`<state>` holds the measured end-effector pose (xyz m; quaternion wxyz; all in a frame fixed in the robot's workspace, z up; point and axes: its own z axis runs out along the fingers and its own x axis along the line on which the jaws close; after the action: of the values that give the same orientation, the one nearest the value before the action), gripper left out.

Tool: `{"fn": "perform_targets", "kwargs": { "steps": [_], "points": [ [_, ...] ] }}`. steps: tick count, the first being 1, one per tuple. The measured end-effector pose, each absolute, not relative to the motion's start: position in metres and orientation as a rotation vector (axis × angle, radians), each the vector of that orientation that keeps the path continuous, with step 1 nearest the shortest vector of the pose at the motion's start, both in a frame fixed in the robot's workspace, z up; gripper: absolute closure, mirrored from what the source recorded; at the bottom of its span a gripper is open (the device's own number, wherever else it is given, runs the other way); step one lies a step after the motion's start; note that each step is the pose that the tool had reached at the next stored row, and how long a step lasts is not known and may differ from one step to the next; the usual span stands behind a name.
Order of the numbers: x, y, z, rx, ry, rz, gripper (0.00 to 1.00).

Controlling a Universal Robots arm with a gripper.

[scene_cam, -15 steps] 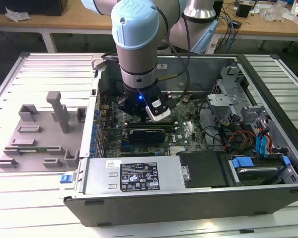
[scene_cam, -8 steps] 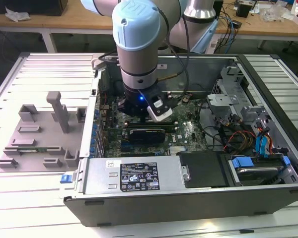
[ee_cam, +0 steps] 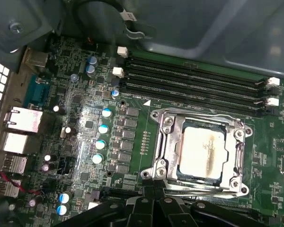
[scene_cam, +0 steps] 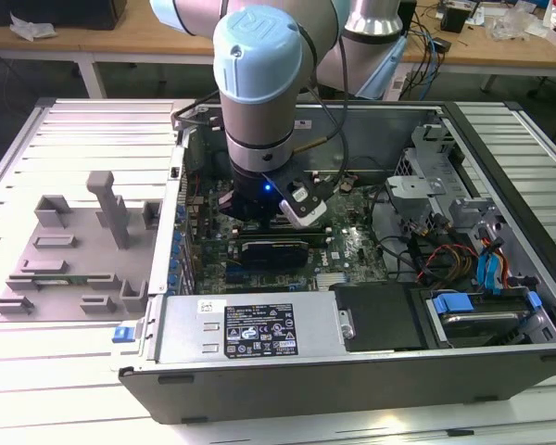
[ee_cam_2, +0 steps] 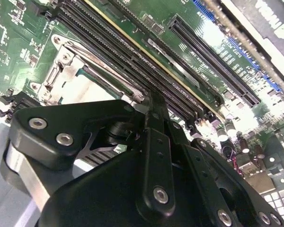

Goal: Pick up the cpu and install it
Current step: 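Install the second cpu locking lever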

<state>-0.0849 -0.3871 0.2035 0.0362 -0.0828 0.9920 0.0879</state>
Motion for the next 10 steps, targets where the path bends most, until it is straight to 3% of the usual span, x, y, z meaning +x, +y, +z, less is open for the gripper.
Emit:
{"fn": "perform_targets", "kwargs": {
  "steps": [10],
  "points": [
    [-0.0859, -0.3871, 0.2019, -0.255, 3.019, 0.299, 0.89]
  ]
}}
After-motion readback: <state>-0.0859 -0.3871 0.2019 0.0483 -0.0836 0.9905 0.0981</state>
